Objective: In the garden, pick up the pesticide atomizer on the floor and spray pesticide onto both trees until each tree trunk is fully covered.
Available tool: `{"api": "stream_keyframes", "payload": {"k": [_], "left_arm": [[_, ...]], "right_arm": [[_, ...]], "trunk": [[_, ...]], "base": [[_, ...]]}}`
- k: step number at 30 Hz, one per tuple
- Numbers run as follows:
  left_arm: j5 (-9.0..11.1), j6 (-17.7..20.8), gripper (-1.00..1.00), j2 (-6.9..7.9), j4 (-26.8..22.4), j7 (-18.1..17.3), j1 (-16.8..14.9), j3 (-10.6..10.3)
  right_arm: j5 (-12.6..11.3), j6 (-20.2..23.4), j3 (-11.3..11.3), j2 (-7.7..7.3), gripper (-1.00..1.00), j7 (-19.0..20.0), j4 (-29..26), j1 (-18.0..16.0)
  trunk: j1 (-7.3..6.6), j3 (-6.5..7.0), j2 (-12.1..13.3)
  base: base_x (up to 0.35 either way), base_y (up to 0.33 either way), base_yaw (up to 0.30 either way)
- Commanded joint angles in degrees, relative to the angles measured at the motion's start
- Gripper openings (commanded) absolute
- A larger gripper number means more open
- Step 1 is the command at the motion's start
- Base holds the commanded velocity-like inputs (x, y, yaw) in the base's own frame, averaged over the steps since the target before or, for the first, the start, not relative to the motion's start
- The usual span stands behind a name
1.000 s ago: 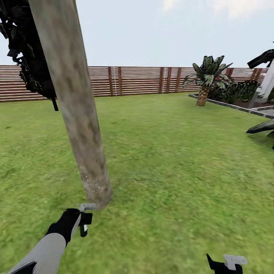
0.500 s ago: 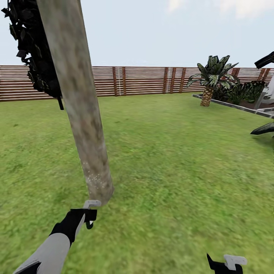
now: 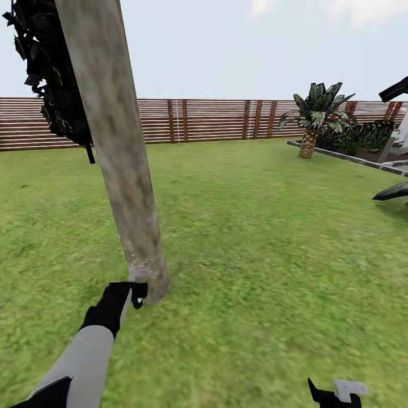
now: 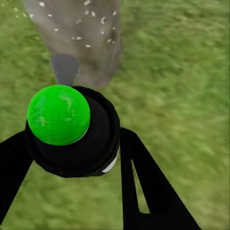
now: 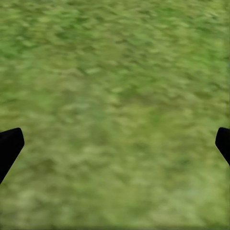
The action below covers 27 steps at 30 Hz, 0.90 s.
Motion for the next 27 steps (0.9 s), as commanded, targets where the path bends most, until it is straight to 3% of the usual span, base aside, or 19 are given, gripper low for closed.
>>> {"api": "stream_keyframes", "payload": {"k": [1,6,9,11,14,20,23,25,27], "left_arm": [[0.16,1.92,-1.00,0.23,-2.74,-0.11,0.16,0.10],[-0.02,7.40,-1.00,0.25,-9.78,-0.60,0.74,-0.77],[0.15,7.65,-1.00,-0.42,-10.16,-0.60,0.77,-4.90],[0.22,7.73,-1.00,-1.74,-10.42,-0.47,0.78,-7.74],[0.23,7.76,-1.00,-2.54,-10.73,-0.47,0.71,-8.44],[0.54,7.89,-1.00,-2.73,-10.90,-0.58,-0.14,-8.59],[4.95,8.47,-1.00,-2.12,-10.99,-0.50,-1.14,-8.29],[7.56,11.16,-1.00,-0.42,-13.20,-0.51,-1.64,-8.21],[8.11,12.69,-1.00,0.75,-15.41,-0.59,-1.74,-8.19]], "right_arm": [[-0.01,0.00,0.00,-0.01,1.00,-0.02,0.00,-0.01],[-0.01,0.00,0.00,0.04,1.00,-0.01,0.00,0.00],[0.00,-0.01,0.00,0.01,1.00,0.04,0.00,0.00],[0.01,-0.01,0.00,0.01,1.00,0.05,0.00,0.00],[0.01,-0.01,0.00,0.02,1.00,0.05,0.00,0.00],[0.01,0.00,0.02,0.04,1.00,0.05,0.00,0.00],[0.01,-0.02,0.00,0.04,1.00,0.05,0.00,0.00],[0.01,-0.01,0.01,0.06,1.00,0.05,0.00,0.00],[0.01,-0.03,0.02,0.05,1.00,0.05,0.00,-0.01]], "trunk": [[0.00,-0.01,0.00],[0.00,-0.01,0.00],[0.00,-0.01,0.00],[0.00,-0.01,0.00],[0.00,-0.01,0.00],[0.00,-0.01,0.00],[0.00,-0.01,0.00],[0.00,-0.01,0.00],[0.00,-0.01,0.00]], "base": [[0.000,0.000,0.000],[0.000,0.000,0.000],[-0.054,0.000,0.000],[-0.264,0.000,0.000],[-0.316,0.000,0.000],[-0.068,0.000,0.000],[-0.003,0.000,0.000],[0.000,0.000,0.000],[0.000,0.000,0.000]]}}
